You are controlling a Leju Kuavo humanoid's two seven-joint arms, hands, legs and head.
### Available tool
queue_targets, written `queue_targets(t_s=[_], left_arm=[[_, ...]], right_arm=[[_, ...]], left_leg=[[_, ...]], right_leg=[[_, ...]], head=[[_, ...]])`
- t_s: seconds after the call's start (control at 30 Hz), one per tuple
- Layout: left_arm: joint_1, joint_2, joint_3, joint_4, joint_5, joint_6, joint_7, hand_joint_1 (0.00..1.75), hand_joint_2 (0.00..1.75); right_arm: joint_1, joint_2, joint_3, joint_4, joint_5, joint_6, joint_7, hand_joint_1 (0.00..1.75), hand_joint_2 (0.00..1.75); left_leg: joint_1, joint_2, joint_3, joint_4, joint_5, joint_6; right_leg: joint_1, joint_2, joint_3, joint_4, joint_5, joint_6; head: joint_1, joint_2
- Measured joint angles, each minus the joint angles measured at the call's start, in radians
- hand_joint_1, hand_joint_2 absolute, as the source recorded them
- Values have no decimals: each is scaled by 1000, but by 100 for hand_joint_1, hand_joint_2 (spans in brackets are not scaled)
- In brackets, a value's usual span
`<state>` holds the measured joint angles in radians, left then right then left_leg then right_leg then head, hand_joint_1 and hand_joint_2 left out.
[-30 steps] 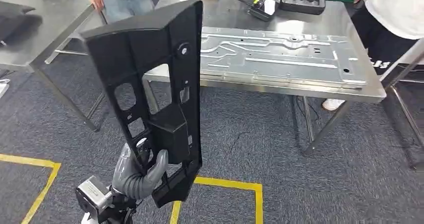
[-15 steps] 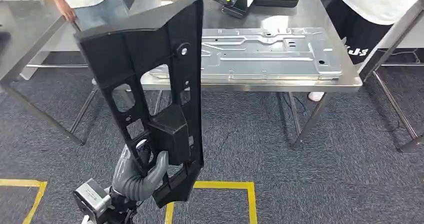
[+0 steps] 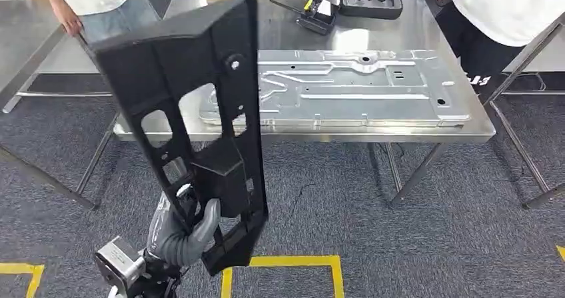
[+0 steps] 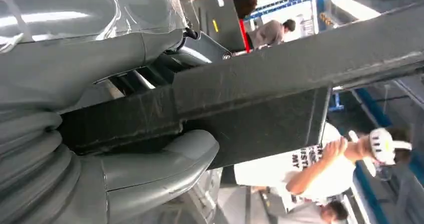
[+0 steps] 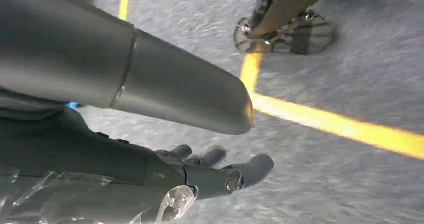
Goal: Take the parts from the cabinet and place them on the table.
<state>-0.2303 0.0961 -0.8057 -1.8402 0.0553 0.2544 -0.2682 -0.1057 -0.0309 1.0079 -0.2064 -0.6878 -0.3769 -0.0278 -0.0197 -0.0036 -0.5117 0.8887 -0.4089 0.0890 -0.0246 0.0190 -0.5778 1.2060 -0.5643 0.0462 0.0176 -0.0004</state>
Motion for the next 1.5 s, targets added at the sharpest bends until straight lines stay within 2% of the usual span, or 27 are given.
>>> queue_targets(t_s=[0.07,0.13,0.17,0.23,0.27,0.33,0.4,0.43,0.47,0.53,0.6,0.63,0.67,0.7,0.73,0.77,0.9,0.97,1.03,1.1,1.13,1.2,1.23,1.3,1.33,1.4,1.5], left_arm=[[4,1,-1,0,0,0,2,175,175],[7,1,-2,0,1,0,2,175,175],[8,1,-2,0,2,0,2,175,175],[10,4,-2,1,5,0,2,175,175],[12,4,-1,1,6,1,3,175,175],[10,5,-2,-1,6,2,5,175,175],[6,5,-1,-7,5,4,6,175,175],[4,5,0,-8,3,5,4,175,175],[5,6,0,-8,3,6,4,175,175],[11,7,0,-8,3,9,6,175,175],[12,8,0,-8,0,9,6,175,175],[12,9,0,-8,-1,11,6,175,175],[12,10,0,-8,-3,12,6,175,175],[13,10,0,-8,-5,13,6,175,175],[18,13,0,-7,-8,14,6,175,175],[20,14,-1,-7,-7,16,8,175,175],[21,14,0,-17,-11,18,8,175,175],[21,14,0,-18,-14,20,8,175,175],[22,14,0,-17,-21,22,9,175,175],[23,14,-2,-18,-29,24,9,175,175],[26,14,-2,-17,-34,24,9,175,175],[26,14,-3,-18,-40,27,8,175,175],[26,14,-3,-18,-43,27,9,175,175],[25,14,-3,-19,-45,28,8,175,175],[26,14,-3,-20,-45,30,9,175,175],[27,14,-5,-20,-48,29,10,175,175],[23,14,-6,-23,-49,29,17,175,175]], right_arm=[[3,0,1,0,0,0,1,0,0],[8,-1,1,0,0,0,4,0,0],[11,-1,1,0,0,0,4,0,0],[25,-3,1,1,0,0,5,0,0],[21,-4,1,1,0,0,5,0,0],[11,-5,1,1,1,-2,5,0,0],[5,-3,1,0,6,-2,3,0,0],[4,-8,1,0,5,-2,2,0,0],[3,-8,1,0,5,-2,2,0,0],[4,-8,1,0,6,-2,2,0,0],[5,-8,1,0,6,-2,2,0,0],[5,-8,1,0,6,-2,2,0,0],[5,-8,2,0,7,-2,2,0,0],[6,-7,2,0,8,-2,2,0,0],[15,-7,2,1,8,-2,2,0,0],[9,-3,2,0,9,-2,3,0,0],[1,-4,2,0,9,-3,5,0,0],[-2,-3,2,0,9,-3,5,0,0],[-4,-4,2,0,8,-2,5,0,0],[-2,-6,2,0,4,-1,11,0,0],[-2,-6,2,0,-3,0,13,0,0],[-2,-6,2,0,-6,0,14,0,0],[-2,-8,2,0,-9,0,14,0,0],[-12,-7,2,0,-12,1,16,0,0],[-9,-8,1,0,-11,3,15,0,0],[-10,-6,2,0,-10,7,15,0,0],[-12,-5,1,0,-6,9,15,0,0]], left_leg=[[-3,0,45,-3,-33,0],[-6,-2,95,-3,-71,1],[-7,-2,124,-3,-92,-1],[-11,0,162,6,-137,-6],[-11,-2,161,-3,-151,-14],[-8,1,188,2,-158,-23],[-5,1,140,98,-130,-35],[-3,1,86,193,-102,-48],[4,1,16,284,-107,-58],[18,1,-95,378,-200,-75],[26,1,-152,357,-309,-82],[30,1,-164,315,-311,-86],[35,2,-169,250,-261,-90],[38,2,-171,175,-146,-95],[40,4,-179,106,34,-92],[35,3,-177,100,77,-80],[38,-2,-136,83,57,-40],[33,-1,-109,73,41,-21],[26,0,-87,73,22,-12],[17,-1,-65,73,4,-4],[12,-1,-50,73,-7,-2],[5,3,-20,72,-26,-3],[4,8,-10,71,-35,-5],[-1,18,-3,71,-47,-16],[-1,23,3,81,-46,-22],[-1,26,1,95,-51,-28],[13,15,-65,237,-150,-54]], right_leg=[[9,-1,-67,27,-83,7],[10,-2,-87,-48,-88,15],[10,-4,-89,-115,-25,7],[14,-25,-103,-249,258,-3],[17,-23,-94,-231,213,-6],[26,-17,-86,-233,200,-19],[15,-11,-56,-238,180,-29],[10,-14,-39,-240,168,-33],[9,-11,-23,-243,153,-32],[2,-5,16,-245,123,-28],[-11,2,68,-247,87,-19],[-19,7,93,-248,70,-12],[-27,12,119,-249,51,-6],[-30,14,140,-250,33,2],[-30,17,154,-249,19,10],[-30,27,161,-251,4,23],[-31,18,174,-244,29,54],[-26,-6,96,-101,30,48],[-16,-8,-2,26,-54,44],[-7,-8,-51,43,-96,40],[-3,-9,-53,-2,-64,34],[9,-23,-16,-160,75,14],[20,-53,1,-233,145,-2],[28,-63,0,-237,113,-10],[27,-49,-3,-246,142,-16],[15,-34,11,-249,145,-21],[10,-15,8,-248,148,-25]], head=[[0,0],[0,0],[0,0],[-1,-2],[-3,0],[-5,0],[0,0],[-9,0],[-6,0],[-7,0],[-7,0],[-7,0],[-8,0],[-8,0],[-13,0],[-14,0],[-12,0],[-2,0],[1,0],[1,0],[2,0],[2,0],[3,0],[2,0],[2,0],[1,0],[0,0]])
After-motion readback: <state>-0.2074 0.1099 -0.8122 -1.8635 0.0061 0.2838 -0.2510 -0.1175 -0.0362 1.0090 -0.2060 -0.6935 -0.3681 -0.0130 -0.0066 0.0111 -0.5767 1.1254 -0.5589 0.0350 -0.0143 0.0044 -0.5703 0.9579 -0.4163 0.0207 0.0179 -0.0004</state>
